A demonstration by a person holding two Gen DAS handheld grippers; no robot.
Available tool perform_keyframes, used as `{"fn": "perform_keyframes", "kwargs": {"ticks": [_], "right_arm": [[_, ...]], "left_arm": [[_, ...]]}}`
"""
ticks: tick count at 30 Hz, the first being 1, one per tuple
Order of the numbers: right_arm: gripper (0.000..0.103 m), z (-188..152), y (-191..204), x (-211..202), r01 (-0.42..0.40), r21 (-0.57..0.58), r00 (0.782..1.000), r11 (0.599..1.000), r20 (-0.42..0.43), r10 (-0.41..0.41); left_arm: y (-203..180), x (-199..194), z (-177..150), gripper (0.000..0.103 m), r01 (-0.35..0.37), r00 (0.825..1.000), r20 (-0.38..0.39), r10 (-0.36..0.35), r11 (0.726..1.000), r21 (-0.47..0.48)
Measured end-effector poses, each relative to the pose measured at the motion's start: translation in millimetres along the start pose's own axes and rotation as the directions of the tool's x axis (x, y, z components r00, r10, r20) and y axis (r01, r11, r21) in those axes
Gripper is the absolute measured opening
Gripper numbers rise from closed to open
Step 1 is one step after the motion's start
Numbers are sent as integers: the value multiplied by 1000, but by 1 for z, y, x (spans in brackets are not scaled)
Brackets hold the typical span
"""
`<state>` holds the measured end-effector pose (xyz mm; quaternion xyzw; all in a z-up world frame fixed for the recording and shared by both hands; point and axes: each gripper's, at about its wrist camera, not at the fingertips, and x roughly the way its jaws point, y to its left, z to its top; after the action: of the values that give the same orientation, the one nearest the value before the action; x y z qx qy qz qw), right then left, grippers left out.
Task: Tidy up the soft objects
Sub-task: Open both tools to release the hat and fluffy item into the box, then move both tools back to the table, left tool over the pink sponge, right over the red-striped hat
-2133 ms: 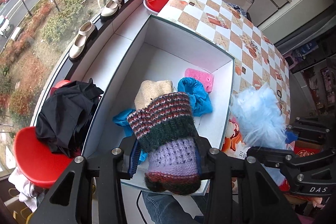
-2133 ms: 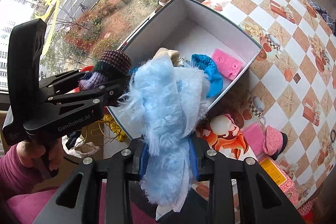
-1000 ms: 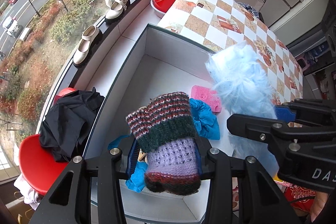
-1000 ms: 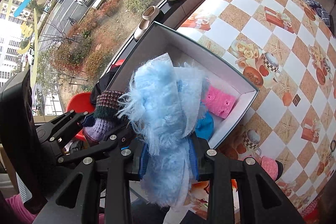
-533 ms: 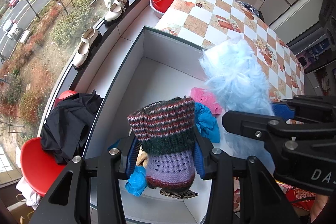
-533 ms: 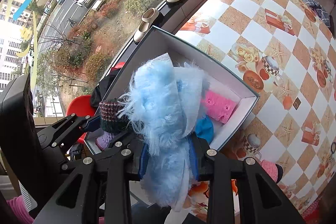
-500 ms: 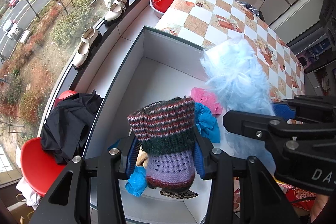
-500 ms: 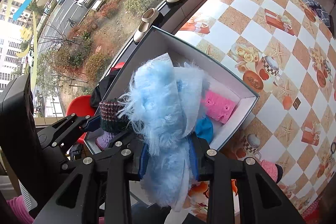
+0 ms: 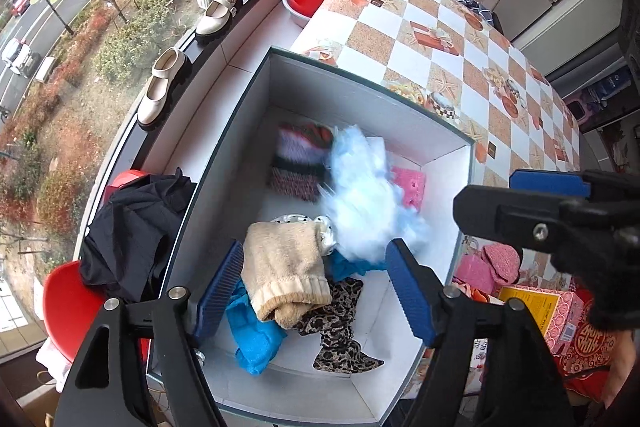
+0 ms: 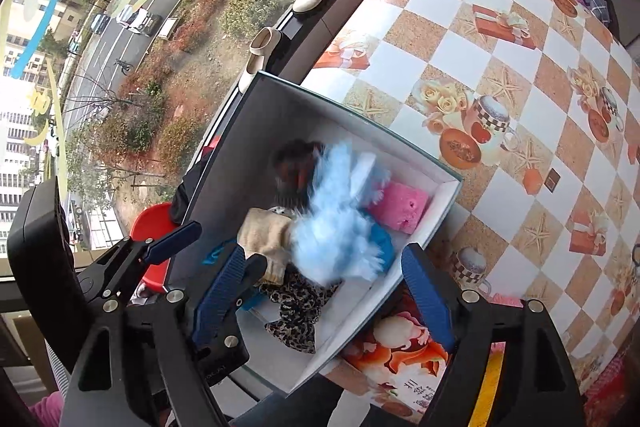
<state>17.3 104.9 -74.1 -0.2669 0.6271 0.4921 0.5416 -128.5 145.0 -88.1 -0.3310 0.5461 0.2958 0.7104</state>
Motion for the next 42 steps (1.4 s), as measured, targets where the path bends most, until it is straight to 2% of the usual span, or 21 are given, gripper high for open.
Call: {"fn": "perform_keyframes", "kwargs": {"ticks": [3, 4, 5, 8, 10, 11, 15, 18, 21, 26, 29, 31, 33, 35, 38, 40, 42], "right_arm": [[82, -7, -19, -20, -20, 34, 1000, 999, 1, 20], [87, -10, -27, -28, -25, 48, 1000, 999, -2, 25], [103, -15, -36, -36, -31, 63, 999, 998, -8, 32], [103, -30, -69, -63, -15, 114, 1000, 993, -9, 16], [103, -40, -95, -76, -16, 162, 1000, 987, -14, 18], [103, -45, -109, -79, -6, 193, 1000, 981, -22, 11], [103, -66, -169, -79, 74, 284, 995, 956, -80, -54], [103, -80, -209, -59, 78, 331, 988, 940, -150, -30], [103, -85, -235, -26, 90, 333, 972, 939, -233, -10], [103, -74, -252, 41, 53, 299, 939, 953, -340, 55], [103, -66, -249, 79, 23, 247, 906, 969, -414, 84], [103, -66, -245, 99, 35, 183, 878, 983, -476, 58], [103, -69, -244, 109, 76, 107, 864, 991, -503, -12], [103, -73, -258, 106, 175, 80, 872, 981, -475, -117], [103, -85, -301, 90, 268, 176, 891, 947, -420, -174], [103, -98, -329, 78, 259, 262, 909, 930, -393, -143], [103, -114, -351, 66, 204, 342, 933, 917, -351, -76]], "left_arm": [[-18, -14, 3, 81, 64, 998, 12, -65, 996, 61], [-27, -18, 5, 81, 95, 995, 6, -96, 992, 86], [-37, -21, 7, 82, 126, 992, -3, -127, 986, 111], [-72, -25, 11, 85, 198, 980, -48, -192, 962, 186], [-95, -21, 11, 93, 221, 975, -83, -208, 949, 226], [-106, -18, 11, 93, 229, 972, -101, -210, 943, 243], [-146, 4, 2, 93, 216, 970, -178, -167, 927, 307], [-168, 23, -8, 93, 192, 966, -230, -114, 918, 348], [-181, 36, -17, 93, 160, 964, -257, -61, 909, 384], [-195, 55, -26, 93, 98, 960, -280, 27, 900, 424], [-198, 67, -29, 93, 73, 951, -301, 66, 901, 428], [-202, 78, -31, 93, 68, 945, -318, 81, 900, 430], [-208, 91, -32, 93, 67, 936, -339, 95, 897, 438], [-216, 105, -32, 93, 69, 926, -361, 111, 890, 451], [-232, 126, -33, 93, 81, 910, -392, 137, 867, 492], [-242, 138, -33, 93, 91, 899, -410, 152, 852, 515], [-250, 144, -32, 93, 95, 897, -413, 157, 845, 526]]}}
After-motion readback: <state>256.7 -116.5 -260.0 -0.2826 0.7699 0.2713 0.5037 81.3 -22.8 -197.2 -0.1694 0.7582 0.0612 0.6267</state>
